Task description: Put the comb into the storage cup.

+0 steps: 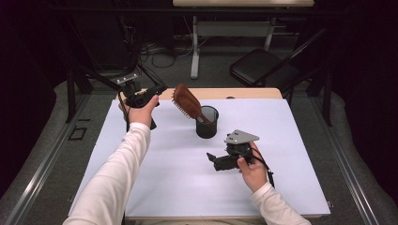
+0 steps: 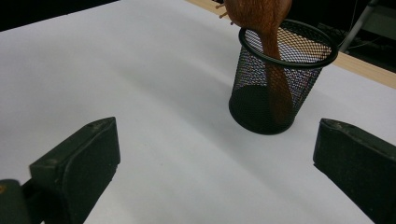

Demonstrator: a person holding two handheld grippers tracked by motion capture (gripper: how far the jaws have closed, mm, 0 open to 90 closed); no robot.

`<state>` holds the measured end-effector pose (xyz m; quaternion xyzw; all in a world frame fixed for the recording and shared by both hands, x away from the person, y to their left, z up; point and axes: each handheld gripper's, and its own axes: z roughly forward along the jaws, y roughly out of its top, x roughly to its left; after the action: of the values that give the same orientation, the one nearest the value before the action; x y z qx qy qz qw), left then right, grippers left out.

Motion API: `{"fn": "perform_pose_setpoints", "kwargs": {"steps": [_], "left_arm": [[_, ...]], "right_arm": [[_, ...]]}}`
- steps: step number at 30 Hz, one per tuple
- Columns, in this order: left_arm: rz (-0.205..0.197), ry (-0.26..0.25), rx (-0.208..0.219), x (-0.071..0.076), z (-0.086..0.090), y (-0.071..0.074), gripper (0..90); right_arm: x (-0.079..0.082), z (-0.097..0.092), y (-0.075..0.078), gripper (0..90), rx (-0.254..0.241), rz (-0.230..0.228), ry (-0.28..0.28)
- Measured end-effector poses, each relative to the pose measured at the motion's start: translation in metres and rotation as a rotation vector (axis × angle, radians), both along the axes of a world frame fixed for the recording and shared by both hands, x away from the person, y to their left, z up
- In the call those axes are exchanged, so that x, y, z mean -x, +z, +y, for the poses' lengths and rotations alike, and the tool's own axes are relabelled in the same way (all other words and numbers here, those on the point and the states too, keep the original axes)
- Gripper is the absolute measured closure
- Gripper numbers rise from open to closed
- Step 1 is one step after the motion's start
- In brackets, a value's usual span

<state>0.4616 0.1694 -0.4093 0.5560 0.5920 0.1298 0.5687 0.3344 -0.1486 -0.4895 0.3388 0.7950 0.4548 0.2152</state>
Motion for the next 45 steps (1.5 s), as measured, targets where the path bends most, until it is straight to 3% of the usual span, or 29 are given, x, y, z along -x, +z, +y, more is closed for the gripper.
{"fn": "perform_pose_setpoints", "kwargs": {"steps": [16,18,28,32,45], "left_arm": [[-0.018,-0.047,-0.091,0.008,-0.001,0.002,40.8],[-0.035,-0.061,-0.118,0.009,-0.001,0.002,39.4],[-0.079,-0.109,-0.154,0.012,0.002,0.002,37.6],[-0.126,-0.127,-0.214,0.016,0.001,0.005,38.0],[-0.155,-0.182,-0.325,0.029,0.003,0.012,35.9]], "right_arm": [[0.000,0.000,0.000,0.5,0.001,-0.001,-0.001],[0.000,0.000,0.000,0.5,0.002,-0.001,-0.003],[0.000,0.000,0.000,0.5,0.004,-0.002,-0.004],[0.000,0.000,0.000,0.5,0.002,-0.002,-0.005],[0.000,-0.002,0.001,0.7,0.001,-0.009,-0.009]]}}
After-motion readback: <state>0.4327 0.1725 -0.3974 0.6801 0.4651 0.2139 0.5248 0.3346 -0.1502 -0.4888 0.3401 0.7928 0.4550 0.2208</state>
